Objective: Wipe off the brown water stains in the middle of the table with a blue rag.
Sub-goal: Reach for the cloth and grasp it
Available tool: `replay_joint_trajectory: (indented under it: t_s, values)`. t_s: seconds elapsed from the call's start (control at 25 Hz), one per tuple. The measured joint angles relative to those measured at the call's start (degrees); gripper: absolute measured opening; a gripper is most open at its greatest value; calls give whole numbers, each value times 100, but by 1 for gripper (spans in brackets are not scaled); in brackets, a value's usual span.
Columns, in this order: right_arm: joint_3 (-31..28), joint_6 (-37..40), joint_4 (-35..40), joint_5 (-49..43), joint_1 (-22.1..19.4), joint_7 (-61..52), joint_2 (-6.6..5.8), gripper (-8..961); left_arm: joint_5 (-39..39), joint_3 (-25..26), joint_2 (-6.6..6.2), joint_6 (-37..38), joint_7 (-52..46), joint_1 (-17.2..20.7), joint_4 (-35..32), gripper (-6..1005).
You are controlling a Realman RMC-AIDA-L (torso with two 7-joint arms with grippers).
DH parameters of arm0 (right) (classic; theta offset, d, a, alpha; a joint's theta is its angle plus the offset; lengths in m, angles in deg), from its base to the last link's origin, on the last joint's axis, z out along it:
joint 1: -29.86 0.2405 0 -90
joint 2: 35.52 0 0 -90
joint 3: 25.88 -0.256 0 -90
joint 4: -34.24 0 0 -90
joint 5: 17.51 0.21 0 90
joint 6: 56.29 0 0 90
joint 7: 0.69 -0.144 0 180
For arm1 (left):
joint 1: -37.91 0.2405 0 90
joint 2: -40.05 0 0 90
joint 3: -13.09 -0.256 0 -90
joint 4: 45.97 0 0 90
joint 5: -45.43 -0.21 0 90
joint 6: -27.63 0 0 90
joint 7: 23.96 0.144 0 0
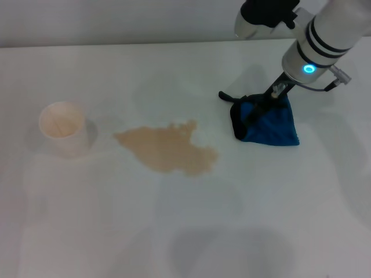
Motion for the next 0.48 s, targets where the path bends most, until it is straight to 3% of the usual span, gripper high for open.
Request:
replay_joint_trajectory:
  t_s: [0.16, 0.32, 0.48]
  values:
    - [0, -79, -23, -3, -86, -1, 9, 869, -1, 0, -2, 1, -2, -8, 0, 880]
    - [0, -119, -113, -5, -138, -3, 11, 789, 15, 0, -6, 1, -20, -8, 0, 880]
    - [2, -193, -179, -6, -173, -4, 12, 775, 110, 0, 1, 1, -23, -8, 0, 881]
